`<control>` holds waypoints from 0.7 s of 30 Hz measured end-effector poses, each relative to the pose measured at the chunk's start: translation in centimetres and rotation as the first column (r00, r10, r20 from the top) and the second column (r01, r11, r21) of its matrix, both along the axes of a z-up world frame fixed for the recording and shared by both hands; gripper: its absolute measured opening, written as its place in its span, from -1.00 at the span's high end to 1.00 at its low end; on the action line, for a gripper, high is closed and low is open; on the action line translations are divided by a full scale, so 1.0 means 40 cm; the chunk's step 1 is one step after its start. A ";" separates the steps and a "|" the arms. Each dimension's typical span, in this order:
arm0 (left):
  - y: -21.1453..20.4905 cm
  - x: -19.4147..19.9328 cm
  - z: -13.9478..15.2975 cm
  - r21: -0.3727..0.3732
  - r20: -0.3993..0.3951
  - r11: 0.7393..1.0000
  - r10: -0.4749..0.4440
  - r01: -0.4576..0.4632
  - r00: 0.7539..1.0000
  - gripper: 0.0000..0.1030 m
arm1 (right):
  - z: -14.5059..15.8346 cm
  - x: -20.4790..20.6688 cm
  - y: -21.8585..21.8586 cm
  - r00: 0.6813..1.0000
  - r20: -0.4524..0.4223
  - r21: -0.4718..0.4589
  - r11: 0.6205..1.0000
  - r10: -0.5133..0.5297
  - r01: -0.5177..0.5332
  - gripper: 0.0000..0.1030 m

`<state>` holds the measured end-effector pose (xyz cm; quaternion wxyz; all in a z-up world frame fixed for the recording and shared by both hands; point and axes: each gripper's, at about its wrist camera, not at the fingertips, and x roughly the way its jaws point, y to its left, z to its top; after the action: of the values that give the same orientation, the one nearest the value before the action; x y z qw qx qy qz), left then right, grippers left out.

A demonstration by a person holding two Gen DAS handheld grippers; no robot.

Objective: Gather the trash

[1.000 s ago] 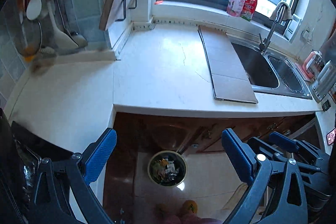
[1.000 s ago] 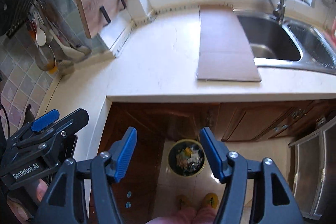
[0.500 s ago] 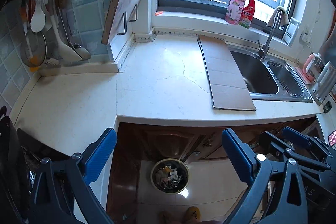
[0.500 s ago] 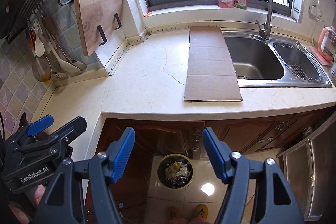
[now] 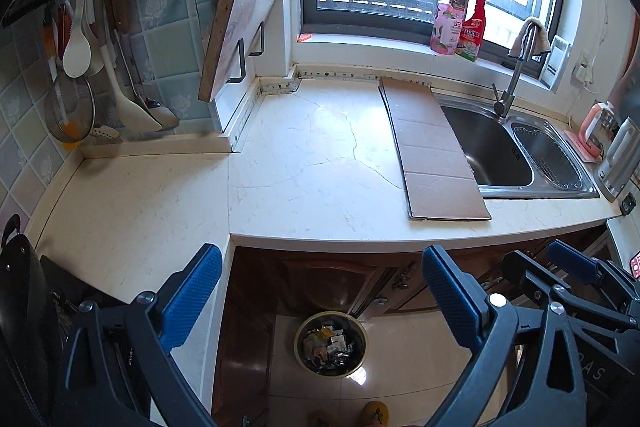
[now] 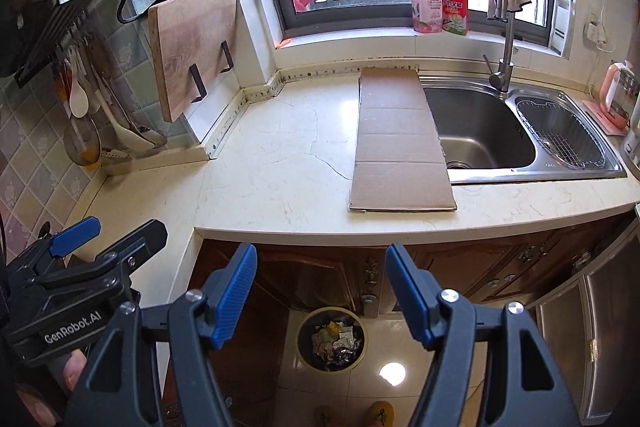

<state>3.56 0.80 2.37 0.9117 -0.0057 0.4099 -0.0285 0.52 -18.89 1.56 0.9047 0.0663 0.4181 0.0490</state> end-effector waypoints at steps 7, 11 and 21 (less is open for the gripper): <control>0.006 0.004 0.000 0.001 -0.006 1.000 -0.001 0.001 1.000 -0.93 | 0.000 -0.002 0.001 1.000 -0.002 -0.001 1.000 0.000 0.000 -0.31; 0.008 0.004 0.000 0.001 -0.007 1.000 0.001 -0.001 1.000 -0.92 | 0.000 -0.003 0.003 1.000 0.005 -0.002 1.000 -0.001 0.001 -0.31; 0.022 0.006 -0.003 0.007 -0.003 1.000 0.003 -0.003 1.000 -0.92 | -0.001 -0.004 0.010 1.000 0.010 -0.007 1.000 -0.005 0.005 -0.31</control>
<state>3.79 1.68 2.25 0.9111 -0.0033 0.4113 -0.0257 0.35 -18.50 1.54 0.9070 0.0640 0.4137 0.0458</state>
